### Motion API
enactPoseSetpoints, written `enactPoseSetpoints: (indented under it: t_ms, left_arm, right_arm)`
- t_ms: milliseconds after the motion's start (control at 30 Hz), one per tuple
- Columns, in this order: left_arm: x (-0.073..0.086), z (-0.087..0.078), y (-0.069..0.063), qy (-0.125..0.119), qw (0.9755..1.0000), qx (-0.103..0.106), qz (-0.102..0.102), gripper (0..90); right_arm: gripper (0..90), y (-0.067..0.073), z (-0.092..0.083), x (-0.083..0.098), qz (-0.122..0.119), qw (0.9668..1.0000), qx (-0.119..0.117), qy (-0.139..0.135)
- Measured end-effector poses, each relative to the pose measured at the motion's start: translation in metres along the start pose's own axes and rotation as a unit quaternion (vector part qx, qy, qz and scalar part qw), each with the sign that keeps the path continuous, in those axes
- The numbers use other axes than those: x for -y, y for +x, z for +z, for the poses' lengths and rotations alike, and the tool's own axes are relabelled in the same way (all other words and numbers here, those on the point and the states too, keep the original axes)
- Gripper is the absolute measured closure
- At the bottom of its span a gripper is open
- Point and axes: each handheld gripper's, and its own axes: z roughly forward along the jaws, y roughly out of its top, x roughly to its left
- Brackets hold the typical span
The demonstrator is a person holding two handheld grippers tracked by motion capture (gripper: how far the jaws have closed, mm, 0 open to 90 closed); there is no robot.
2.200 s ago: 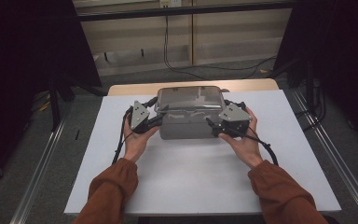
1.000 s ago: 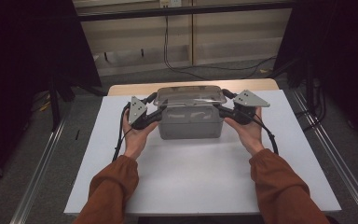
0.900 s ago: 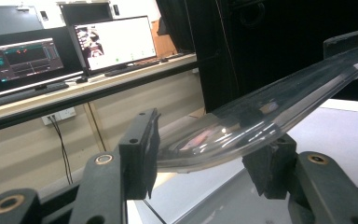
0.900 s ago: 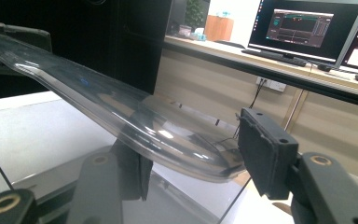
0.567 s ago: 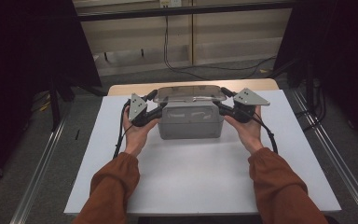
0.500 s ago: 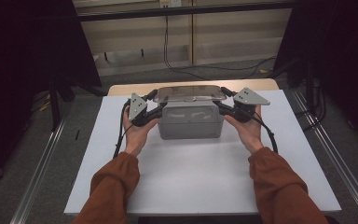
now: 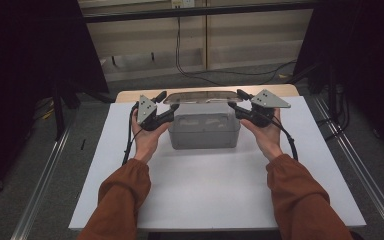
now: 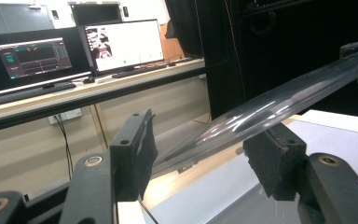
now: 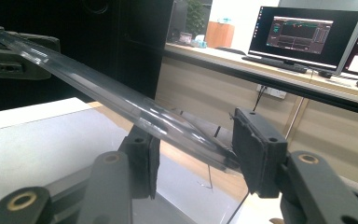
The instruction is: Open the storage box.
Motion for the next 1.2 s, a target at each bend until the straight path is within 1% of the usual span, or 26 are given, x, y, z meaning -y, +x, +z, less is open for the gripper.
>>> enactPoseSetpoints:
  t_ms: [167, 200, 367, 467, 500, 533, 633, 700, 733, 767, 867, 933, 1000, 1200]
  left_arm:
    - [0.000, 0.002, 0.002, -0.002, 1.0000, 0.003, -0.007, 41.4]
    - [-0.001, 0.002, 0.003, -0.003, 1.0000, -0.001, -0.006, 41.5]
    - [-0.002, 0.004, 0.005, -0.002, 1.0000, 0.001, 0.000, 45.9]
    - [-0.003, 0.005, 0.007, -0.005, 1.0000, 0.000, 0.004, 45.9]
    - [-0.003, 0.005, 0.007, -0.006, 0.9999, -0.003, 0.009, 45.9]
    - [-0.003, 0.005, 0.007, -0.006, 1.0000, -0.002, 0.007, 45.9]
    - [-0.002, 0.006, 0.008, -0.003, 1.0000, -0.004, 0.009, 46.3]
    - [-0.001, 0.007, 0.009, -0.003, 1.0000, 0.002, 0.005, 49.3]
    - [-0.001, 0.007, 0.009, -0.005, 0.9999, 0.009, 0.002, 53.1]
    - [-0.001, 0.007, 0.009, -0.005, 0.9999, 0.009, 0.002, 55.5]
    - [-0.001, 0.008, 0.009, 0.001, 1.0000, 0.007, 0.006, 55.4]
    - [-0.001, 0.009, 0.009, 0.001, 0.9999, 0.009, 0.006, 55.5]
    - [-0.001, 0.009, 0.009, -0.001, 1.0000, 0.008, 0.003, 55.7]
    - [-0.002, 0.010, 0.010, 0.001, 1.0000, 0.005, 0.004, 56.0]
  right_arm:
    - [52.3, -0.002, 0.001, -0.002, 0.002, 1.0000, -0.001, 0.000]
    - [52.4, -0.003, 0.001, -0.002, 0.004, 1.0000, -0.002, -0.002]
    - [52.9, -0.005, 0.003, -0.004, 0.007, 1.0000, -0.001, -0.005]
    - [53.0, -0.006, 0.003, -0.004, 0.008, 0.9999, -0.001, -0.007]
    - [53.0, -0.006, 0.004, -0.004, 0.011, 0.9999, -0.001, -0.011]
    - [53.0, -0.007, 0.004, -0.004, 0.011, 0.9999, 0.000, -0.011]
    - [53.1, -0.007, 0.005, -0.004, 0.010, 0.9999, 0.000, -0.012]
    - [53.8, -0.008, 0.005, -0.004, 0.007, 0.9999, 0.000, -0.008]
    - [54.1, -0.009, 0.005, -0.003, 0.009, 0.9999, -0.001, -0.008]
    - [54.1, -0.009, 0.005, -0.003, 0.009, 0.9999, -0.001, -0.008]
    - [53.8, -0.012, 0.007, -0.001, 0.012, 0.9999, 0.001, -0.008]
    - [54.4, -0.013, 0.008, 0.001, 0.014, 0.9999, 0.002, -0.006]
    - [55.1, -0.014, 0.009, 0.002, 0.017, 0.9998, 0.003, -0.006]
    - [57.1, -0.019, 0.011, 0.006, 0.019, 0.9998, 0.009, -0.003]
